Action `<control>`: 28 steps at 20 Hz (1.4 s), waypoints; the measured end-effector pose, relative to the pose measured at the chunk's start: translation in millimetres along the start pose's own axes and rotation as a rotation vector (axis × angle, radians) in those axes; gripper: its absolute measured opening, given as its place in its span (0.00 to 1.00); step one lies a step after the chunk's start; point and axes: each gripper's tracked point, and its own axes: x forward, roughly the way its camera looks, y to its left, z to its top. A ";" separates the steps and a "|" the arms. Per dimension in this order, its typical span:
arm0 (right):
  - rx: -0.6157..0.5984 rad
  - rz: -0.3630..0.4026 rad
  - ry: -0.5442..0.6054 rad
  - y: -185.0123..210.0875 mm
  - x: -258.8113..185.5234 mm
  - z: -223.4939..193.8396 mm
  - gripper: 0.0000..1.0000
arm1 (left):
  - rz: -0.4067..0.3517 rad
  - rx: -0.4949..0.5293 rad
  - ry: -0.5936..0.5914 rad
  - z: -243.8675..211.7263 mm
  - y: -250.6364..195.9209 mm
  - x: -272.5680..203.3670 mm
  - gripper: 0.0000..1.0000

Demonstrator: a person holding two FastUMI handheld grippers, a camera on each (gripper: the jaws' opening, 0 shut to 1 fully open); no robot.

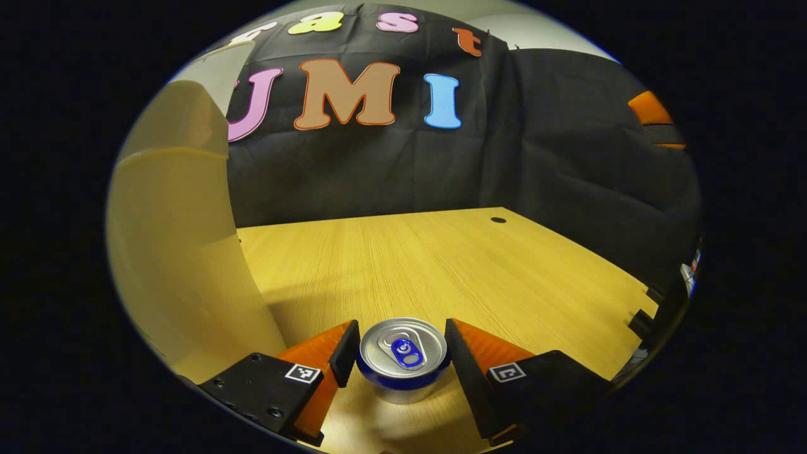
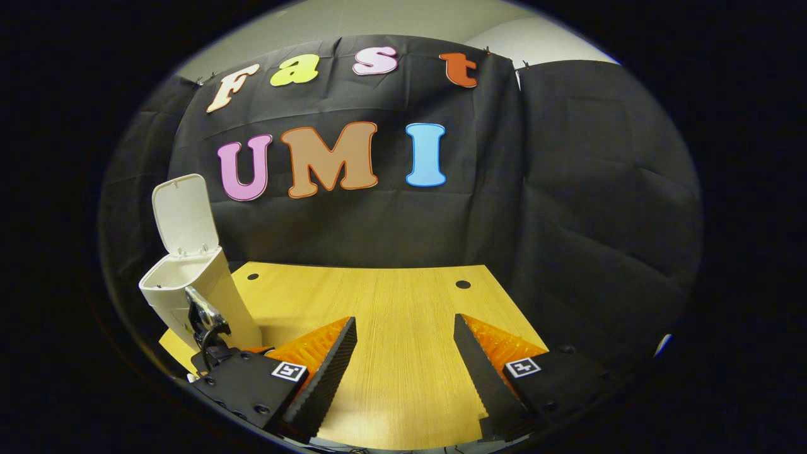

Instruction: Press the lid of the desktop garbage bin to open it, pick up the crumpled paper on the desktop and throw it into the bin, then pick up the pop can on the desktop and drop it into the bin, and finally close the garbage bin lid.

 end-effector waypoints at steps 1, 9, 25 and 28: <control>0.004 -0.003 -0.002 -0.6 -1.8 -0.2 0.98 | 0.001 -0.002 0.019 -5.5 0.0 0.7 0.81; 0.045 -0.037 -0.001 -9.7 -13.1 -10.3 0.98 | -0.015 0.035 0.097 -23.6 -4.1 -0.3 0.79; 0.047 0.006 0.018 -0.9 -23.7 -31.4 0.98 | -0.046 0.041 0.063 -6.6 -10.7 -12.6 0.72; 0.037 0.036 0.044 8.5 -19.1 -37.0 0.98 | -0.037 0.037 0.019 7.3 -10.2 -17.0 0.71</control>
